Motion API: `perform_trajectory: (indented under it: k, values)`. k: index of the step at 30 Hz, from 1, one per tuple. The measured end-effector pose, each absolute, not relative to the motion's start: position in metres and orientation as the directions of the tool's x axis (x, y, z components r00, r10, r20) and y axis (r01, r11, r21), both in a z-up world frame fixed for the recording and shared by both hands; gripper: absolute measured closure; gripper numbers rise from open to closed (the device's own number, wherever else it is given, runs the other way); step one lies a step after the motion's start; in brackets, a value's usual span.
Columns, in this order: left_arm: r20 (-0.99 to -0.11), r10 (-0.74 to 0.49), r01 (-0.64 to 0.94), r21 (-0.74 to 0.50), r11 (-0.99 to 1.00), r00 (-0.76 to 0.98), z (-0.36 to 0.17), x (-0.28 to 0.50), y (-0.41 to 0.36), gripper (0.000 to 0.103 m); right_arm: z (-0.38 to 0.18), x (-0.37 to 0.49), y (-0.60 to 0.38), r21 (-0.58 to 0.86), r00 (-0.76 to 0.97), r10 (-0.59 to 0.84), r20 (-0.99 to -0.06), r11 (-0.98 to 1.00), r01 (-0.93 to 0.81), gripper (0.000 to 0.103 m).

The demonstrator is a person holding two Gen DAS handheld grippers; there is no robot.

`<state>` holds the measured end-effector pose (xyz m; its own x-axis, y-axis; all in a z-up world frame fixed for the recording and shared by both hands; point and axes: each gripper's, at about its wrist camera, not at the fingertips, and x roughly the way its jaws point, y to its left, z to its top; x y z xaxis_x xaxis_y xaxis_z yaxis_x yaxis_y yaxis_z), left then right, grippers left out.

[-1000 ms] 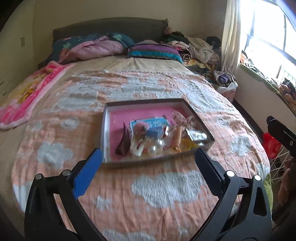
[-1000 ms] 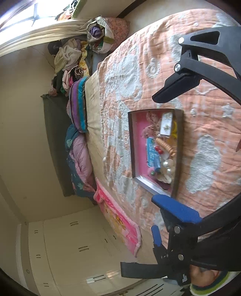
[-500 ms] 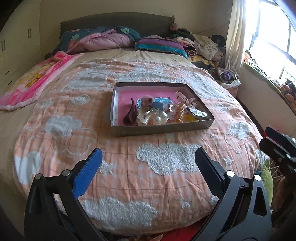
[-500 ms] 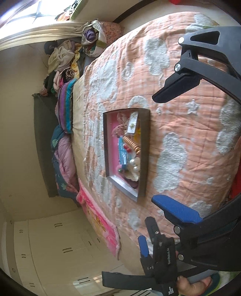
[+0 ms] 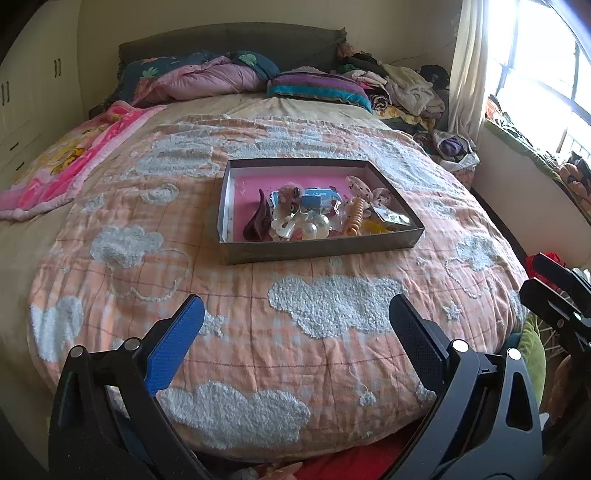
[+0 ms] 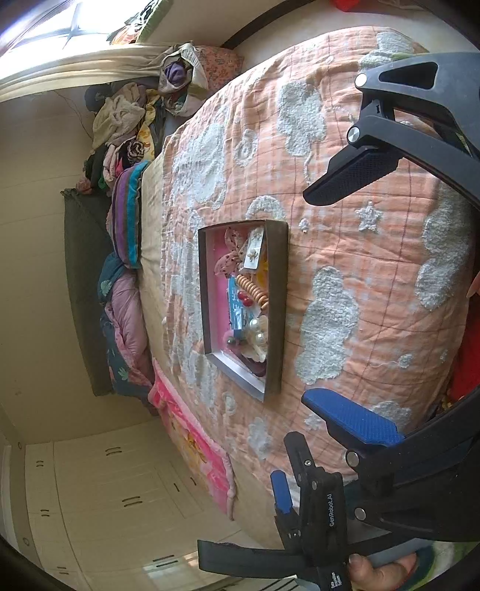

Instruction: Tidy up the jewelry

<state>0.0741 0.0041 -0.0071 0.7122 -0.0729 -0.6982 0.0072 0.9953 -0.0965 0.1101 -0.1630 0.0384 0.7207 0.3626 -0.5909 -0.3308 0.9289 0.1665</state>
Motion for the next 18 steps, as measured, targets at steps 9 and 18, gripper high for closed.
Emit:
perform_trajectory:
  k: [9,18]
  values:
    - [-0.695,-0.074,0.007,-0.098,0.995,0.715,-0.0069,0.0735,0.0038,0.009,0.0382,0.1085,-0.1646,0.166,0.722,0.358,-0.591,0.931,-0.326,0.004]
    - [-0.697,-0.068,0.002,-0.096,0.995,0.714,-0.0091,0.0728,0.0038,0.009,0.0417,0.1047,-0.166,0.162,0.724,0.352,-0.594,0.933,-0.321,0.004]
